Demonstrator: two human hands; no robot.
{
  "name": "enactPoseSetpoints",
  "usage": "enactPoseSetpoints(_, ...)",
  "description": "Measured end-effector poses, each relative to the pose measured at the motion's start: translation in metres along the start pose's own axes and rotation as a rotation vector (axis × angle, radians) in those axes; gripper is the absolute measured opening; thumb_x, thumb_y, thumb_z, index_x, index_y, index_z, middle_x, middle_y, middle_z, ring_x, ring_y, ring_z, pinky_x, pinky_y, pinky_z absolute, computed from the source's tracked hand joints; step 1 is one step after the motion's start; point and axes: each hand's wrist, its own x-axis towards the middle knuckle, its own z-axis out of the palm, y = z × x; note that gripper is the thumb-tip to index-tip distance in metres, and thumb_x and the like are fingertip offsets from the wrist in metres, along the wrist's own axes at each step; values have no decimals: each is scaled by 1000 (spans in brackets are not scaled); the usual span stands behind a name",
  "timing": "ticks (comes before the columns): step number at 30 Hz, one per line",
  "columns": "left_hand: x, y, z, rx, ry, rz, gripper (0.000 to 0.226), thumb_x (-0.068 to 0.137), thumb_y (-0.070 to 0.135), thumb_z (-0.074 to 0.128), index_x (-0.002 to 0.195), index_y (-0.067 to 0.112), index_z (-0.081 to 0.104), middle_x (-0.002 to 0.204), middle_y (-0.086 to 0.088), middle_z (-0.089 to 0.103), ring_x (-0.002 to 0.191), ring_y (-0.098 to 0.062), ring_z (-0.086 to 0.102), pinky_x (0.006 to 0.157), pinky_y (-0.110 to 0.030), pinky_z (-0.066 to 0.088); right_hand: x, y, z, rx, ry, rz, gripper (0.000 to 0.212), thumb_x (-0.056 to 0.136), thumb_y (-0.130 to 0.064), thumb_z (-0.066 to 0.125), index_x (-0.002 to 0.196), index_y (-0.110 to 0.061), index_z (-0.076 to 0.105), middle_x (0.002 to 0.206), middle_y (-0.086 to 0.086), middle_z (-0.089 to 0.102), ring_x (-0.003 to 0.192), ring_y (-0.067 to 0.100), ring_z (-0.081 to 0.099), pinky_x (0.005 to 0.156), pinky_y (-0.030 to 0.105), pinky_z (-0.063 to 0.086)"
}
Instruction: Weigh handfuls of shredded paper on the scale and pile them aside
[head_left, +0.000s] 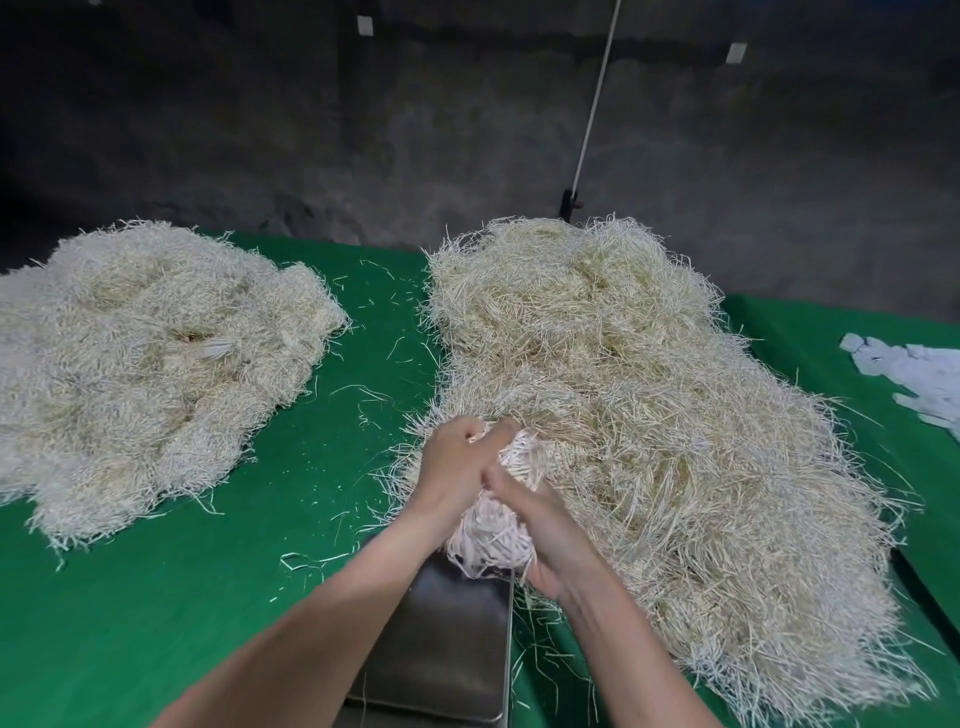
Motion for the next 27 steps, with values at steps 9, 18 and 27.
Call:
enactPoseSetpoints(9, -18, -17, -14, -847, -413, -535, 88, 74, 81, 35, 133, 18, 51, 131, -16, 57, 121, -39, 52, 104, -60, 33, 5, -3, -2, 54, 218, -175, 66, 72, -41, 71, 117, 4, 54, 102, 16, 70, 94, 32, 69, 69, 34, 57)
enactPoseSetpoints(18, -24, -22, -6, -736, 228, -436, 57, 86, 53, 59, 116, 5, 60, 94, -11, 72, 80, -24, 70, 70, -36, 58, 2, 43, 8, -693, 328, -307, 51, 65, -74, 59, 93, -31, 58, 85, -24, 67, 75, -14, 57, 70, 22, 46)
enactPoseSetpoints(27, -46, -5, -18, 4, 168, 148, 54, 76, 77, 21, 63, 30, 43, 60, 18, 43, 57, 3, 43, 56, -9, 32, -5, 33, 2, -80, 86, -69, 61, 63, -38, 72, 111, -3, 60, 91, 17, 72, 81, 26, 72, 60, 36, 58)
